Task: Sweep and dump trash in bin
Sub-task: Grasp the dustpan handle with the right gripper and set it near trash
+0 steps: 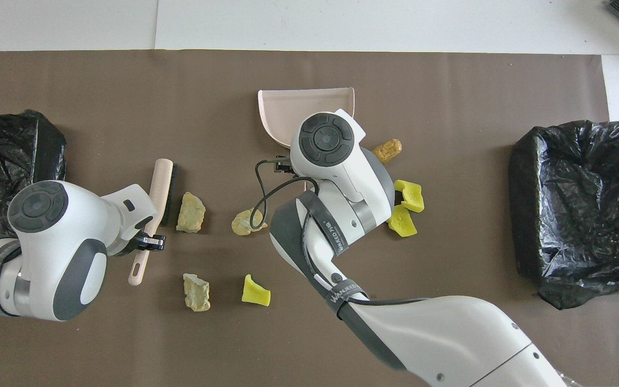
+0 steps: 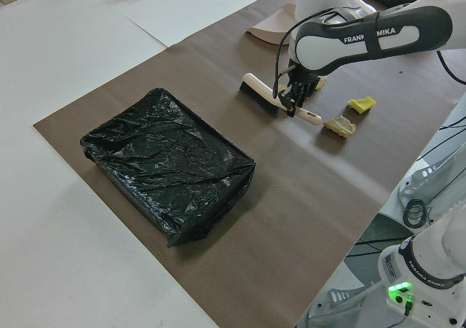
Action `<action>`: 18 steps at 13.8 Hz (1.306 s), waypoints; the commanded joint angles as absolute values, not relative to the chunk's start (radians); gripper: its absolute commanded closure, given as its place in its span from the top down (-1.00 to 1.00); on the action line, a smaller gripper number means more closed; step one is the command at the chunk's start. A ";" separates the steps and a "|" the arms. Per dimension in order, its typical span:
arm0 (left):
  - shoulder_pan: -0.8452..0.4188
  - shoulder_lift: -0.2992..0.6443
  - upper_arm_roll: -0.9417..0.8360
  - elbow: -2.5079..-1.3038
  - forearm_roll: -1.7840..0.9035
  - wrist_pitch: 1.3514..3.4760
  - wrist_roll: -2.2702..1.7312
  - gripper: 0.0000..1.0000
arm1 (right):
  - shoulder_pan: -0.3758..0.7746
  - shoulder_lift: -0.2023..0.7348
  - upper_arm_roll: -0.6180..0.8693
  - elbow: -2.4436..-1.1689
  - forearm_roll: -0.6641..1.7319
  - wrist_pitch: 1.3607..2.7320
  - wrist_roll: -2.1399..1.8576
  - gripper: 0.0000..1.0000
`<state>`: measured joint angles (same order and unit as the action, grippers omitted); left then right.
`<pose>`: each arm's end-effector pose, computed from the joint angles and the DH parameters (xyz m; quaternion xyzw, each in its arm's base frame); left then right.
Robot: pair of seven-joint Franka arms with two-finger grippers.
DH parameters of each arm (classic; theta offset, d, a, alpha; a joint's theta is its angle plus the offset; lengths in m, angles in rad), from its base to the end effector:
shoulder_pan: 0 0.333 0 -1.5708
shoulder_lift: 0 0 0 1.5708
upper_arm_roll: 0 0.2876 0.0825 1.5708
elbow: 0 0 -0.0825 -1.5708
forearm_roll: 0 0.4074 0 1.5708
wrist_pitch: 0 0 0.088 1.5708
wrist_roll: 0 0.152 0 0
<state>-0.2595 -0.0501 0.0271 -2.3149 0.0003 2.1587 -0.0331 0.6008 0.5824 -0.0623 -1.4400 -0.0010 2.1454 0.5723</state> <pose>0.4917 -0.1165 0.2667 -0.9936 0.0995 0.0526 0.0065 0.6286 0.3823 0.2849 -0.9979 0.0104 -0.0617 0.0181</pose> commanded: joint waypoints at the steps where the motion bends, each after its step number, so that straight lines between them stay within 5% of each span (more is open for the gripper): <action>1: -0.302 -0.067 0.037 -2.330 0.012 2.160 -0.048 -1.00 | 0.594 0.595 -0.063 -1.425 -0.012 2.177 0.569 0.75; 3: -0.314 -0.069 0.037 -2.330 0.011 2.160 -0.051 -1.00 | 0.591 0.595 -0.064 -1.436 0.000 2.180 0.543 0.26; 7: -0.376 -0.078 0.037 -2.342 0.008 2.154 -0.051 -1.00 | 0.591 0.595 -0.064 -1.454 0.002 2.192 0.538 0.20; 10: -0.429 -0.083 0.035 -2.344 0.005 2.154 -0.095 -1.00 | 0.583 0.586 -0.066 -1.450 -0.015 2.160 0.513 -0.86; 11: -0.446 -0.086 0.035 -2.344 0.003 2.154 -0.107 -1.00 | 0.577 0.578 -0.067 -1.450 -0.011 2.146 0.476 -1.00; 15: -0.498 -0.075 0.037 -2.310 -0.002 2.142 -0.130 -1.00 | 0.516 0.513 -0.066 -1.477 0.009 2.117 0.221 -1.00; 18: -0.491 -0.104 0.038 -2.254 -0.002 2.021 -0.130 -1.00 | 0.491 0.353 -0.066 -1.618 0.012 2.106 0.057 -1.00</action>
